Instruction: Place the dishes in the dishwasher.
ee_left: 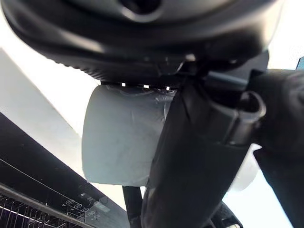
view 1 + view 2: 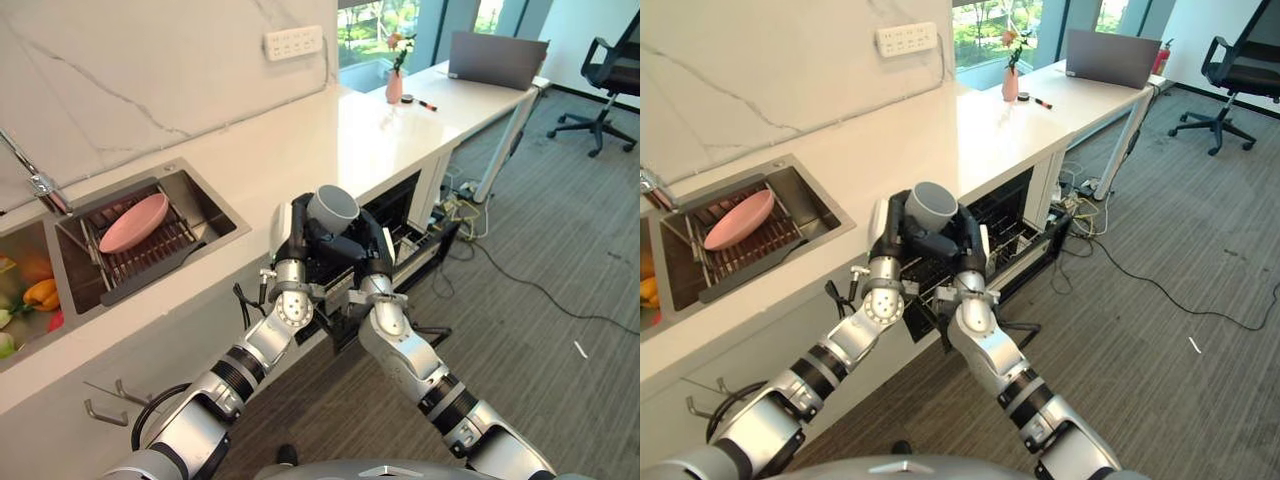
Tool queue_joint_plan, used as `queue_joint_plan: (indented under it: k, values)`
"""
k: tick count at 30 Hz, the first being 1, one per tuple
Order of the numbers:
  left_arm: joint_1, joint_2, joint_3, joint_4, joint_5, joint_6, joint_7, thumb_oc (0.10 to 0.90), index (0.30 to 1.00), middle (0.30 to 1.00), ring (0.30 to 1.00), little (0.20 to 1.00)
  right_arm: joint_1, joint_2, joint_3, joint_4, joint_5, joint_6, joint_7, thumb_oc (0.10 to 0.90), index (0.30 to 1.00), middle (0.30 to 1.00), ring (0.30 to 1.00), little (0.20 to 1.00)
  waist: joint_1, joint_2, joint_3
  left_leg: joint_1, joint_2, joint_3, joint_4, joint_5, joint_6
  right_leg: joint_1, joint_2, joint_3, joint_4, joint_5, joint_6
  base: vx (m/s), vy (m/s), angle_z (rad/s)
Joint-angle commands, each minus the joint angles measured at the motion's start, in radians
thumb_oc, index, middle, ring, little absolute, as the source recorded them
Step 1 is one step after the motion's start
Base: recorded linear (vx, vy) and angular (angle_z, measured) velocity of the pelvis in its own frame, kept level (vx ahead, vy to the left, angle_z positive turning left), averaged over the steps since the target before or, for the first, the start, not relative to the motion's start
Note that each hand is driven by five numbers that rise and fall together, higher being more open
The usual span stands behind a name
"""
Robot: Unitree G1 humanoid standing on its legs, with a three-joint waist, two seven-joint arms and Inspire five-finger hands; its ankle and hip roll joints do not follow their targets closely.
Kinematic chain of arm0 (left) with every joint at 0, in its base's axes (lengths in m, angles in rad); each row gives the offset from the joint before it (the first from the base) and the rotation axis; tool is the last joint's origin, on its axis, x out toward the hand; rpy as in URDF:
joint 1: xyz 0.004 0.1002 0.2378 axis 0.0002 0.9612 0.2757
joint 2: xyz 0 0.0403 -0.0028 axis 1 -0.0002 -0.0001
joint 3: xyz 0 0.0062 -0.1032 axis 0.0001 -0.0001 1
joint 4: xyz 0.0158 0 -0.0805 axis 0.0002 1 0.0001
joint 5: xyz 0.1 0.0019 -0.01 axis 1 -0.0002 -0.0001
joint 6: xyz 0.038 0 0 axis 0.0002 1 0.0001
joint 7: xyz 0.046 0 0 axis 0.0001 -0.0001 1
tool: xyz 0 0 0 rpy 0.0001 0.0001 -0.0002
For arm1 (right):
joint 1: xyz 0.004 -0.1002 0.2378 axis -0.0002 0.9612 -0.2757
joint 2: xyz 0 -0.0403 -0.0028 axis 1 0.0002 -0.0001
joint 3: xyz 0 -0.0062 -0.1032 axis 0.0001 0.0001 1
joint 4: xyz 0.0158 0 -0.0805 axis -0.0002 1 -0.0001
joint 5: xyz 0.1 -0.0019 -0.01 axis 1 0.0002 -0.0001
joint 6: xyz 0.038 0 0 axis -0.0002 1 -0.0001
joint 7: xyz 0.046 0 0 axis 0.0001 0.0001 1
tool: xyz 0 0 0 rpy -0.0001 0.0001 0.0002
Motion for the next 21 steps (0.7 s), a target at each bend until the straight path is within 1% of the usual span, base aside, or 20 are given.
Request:
queue_joint_plan:
  k: [1,6,8,9,10,11,12,13,14,15,18,21]
  values:
    - [-0.228,-0.097,-0.105,0.013,0.073,-0.133,-0.001,0.4,0.3,0.3,0.3,0.3,-0.279,0.125,-0.076,0.01,0.002,-0.122,-0.004,0.4,0.3,0.3,0.3,0.3,0.024,-0.017,-0.028,0.038,-0.027,-0.049,0.004,-0.103,0.008,-0.017,-0.005,-0.004,0.011,-0.002,0.024,0.01,0.009,0.08]
    - [-0.229,-0.1,-0.111,0.007,0.047,-0.139,-0.022,0.4,0.3,0.3,0.3,0.3,-0.298,0.12,-0.083,0.019,-0.021,-0.12,-0.008,0.4,0.3,0.3,0.3,0.3,0.029,-0.017,-0.028,0.037,-0.03,-0.053,0.004,-0.104,0.01,-0.016,-0.007,-0.009,0.011,-0.003,0.026,0.0,0.003,0.01]
    - [-0.231,-0.105,-0.114,0.008,0.035,-0.141,-0.023,0.4,0.3,0.3,0.3,0.3,-0.304,0.115,-0.091,0.02,-0.058,-0.119,-0.033,0.4,0.3,0.3,0.3,0.3,0.029,-0.017,-0.029,0.036,-0.03,-0.053,0.004,-0.104,0.01,-0.015,-0.008,-0.012,0.011,-0.003,0.026,0.0,0.011,0.06]
    - [-0.232,-0.11,-0.117,0.007,0.022,-0.146,-0.02,0.414,0.321,0.321,0.321,0.321,-0.31,0.119,-0.109,0.019,-0.082,-0.126,-0.072,0.4,0.3,0.3,0.3,0.3,0.029,-0.017,-0.027,0.037,-0.03,-0.053,0.004,-0.104,0.01,-0.015,-0.008,-0.014,0.011,-0.004,0.027,0.0,0.006,0.03]
    - [-0.232,-0.11,-0.117,0.007,0.022,-0.146,-0.02,0.449,0.373,0.373,0.373,0.373,-0.31,0.119,-0.109,0.019,-0.082,-0.126,-0.072,0.4,0.3,0.3,0.3,0.3,0.029,-0.017,-0.027,0.037,-0.03,-0.053,0.004,-0.104,0.01,-0.015,-0.008,-0.014,0.011,-0.004,0.027,0.0,0.0,0.0]
    - [-0.23,-0.116,-0.123,0.007,0.016,-0.148,-0.017,0.569,0.554,0.554,0.554,0.554,-0.318,0.124,-0.13,0.019,-0.1,-0.136,-0.114,0.4,0.3,0.3,0.3,0.3,0.03,-0.015,-0.028,0.037,-0.031,-0.055,0.004,-0.104,0.011,-0.014,-0.008,-0.018,0.011,-0.006,0.027,0.0,0.0,0.0]
    - [-0.227,-0.121,-0.129,0.007,0.015,-0.149,-0.018,0.616,0.625,0.625,0.625,0.625,-0.325,0.127,-0.148,0.02,-0.113,-0.142,-0.146,0.4,0.3,0.3,0.3,0.3,0.031,-0.014,-0.028,0.037,-0.031,-0.057,0.004,-0.103,0.011,-0.014,-0.008,-0.019,0.011,-0.006,0.027,0.0,0.0,0.0]
    - [-0.228,-0.126,-0.137,0.01,0.015,-0.149,-0.017,0.739,0.808,0.808,0.808,0.808,-0.331,0.129,-0.161,0.022,-0.127,-0.142,-0.176,0.4,0.3,0.3,0.3,0.3,0.032,-0.014,-0.029,0.036,-0.03,-0.059,0.004,-0.104,0.011,-0.013,-0.007,-0.021,0.011,-0.007,0.027,0.0,0.0,0.0]
    - [-0.228,-0.128,-0.142,0.013,0.016,-0.151,-0.016,0.8,0.9,0.9,0.9,0.9,-0.338,0.132,-0.18,0.022,-0.134,-0.146,-0.201,0.4,0.3,0.3,0.3,0.3,0.034,-0.013,-0.029,0.036,-0.031,-0.06,0.004,-0.103,0.011,-0.013,-0.006,-0.023,0.011,-0.009,0.027,0.0,0.005,0.04]
    - [-0.229,-0.128,-0.143,0.013,0.016,-0.151,-0.016,0.8,0.9,0.9,0.9,0.9,-0.338,0.132,-0.18,0.022,-0.134,-0.146,-0.202,0.4,0.3,0.3,0.3,0.3,0.034,-0.014,-0.029,0.036,-0.031,-0.06,0.004,-0.103,0.011,-0.013,-0.006,-0.023,0.011,-0.009,0.027,0.01,0.001,0.08]
    - [-0.217,-0.135,-0.155,0.018,0.007,-0.151,-0.026,0.8,0.9,0.9,0.9,0.9,-0.36,0.135,-0.241,0.022,-0.151,-0.143,-0.278,0.4,0.3,0.3,0.3,0.3,0.039,-0.014,-0.032,0.033,-0.03,-0.068,0.004,-0.101,0.01,-0.01,-0.004,-0.029,0.012,-0.015,0.025,0.0,-0.002,0.06]
    - [-0.203,-0.133,-0.158,0.011,0.006,-0.148,-0.041,0.8,0.9,0.9,0.9,0.9,-0.366,0.134,-0.263,0.028,-0.162,-0.142,-0.299,0.4,0.3,0.3,0.3,0.3,0.044,-0.014,-0.03,0.033,-0.031,-0.073,0.004,-0.101,0.01,-0.008,-0.003,-0.034,0.011,-0.017,0.024,0.0,-0.009,0.14]
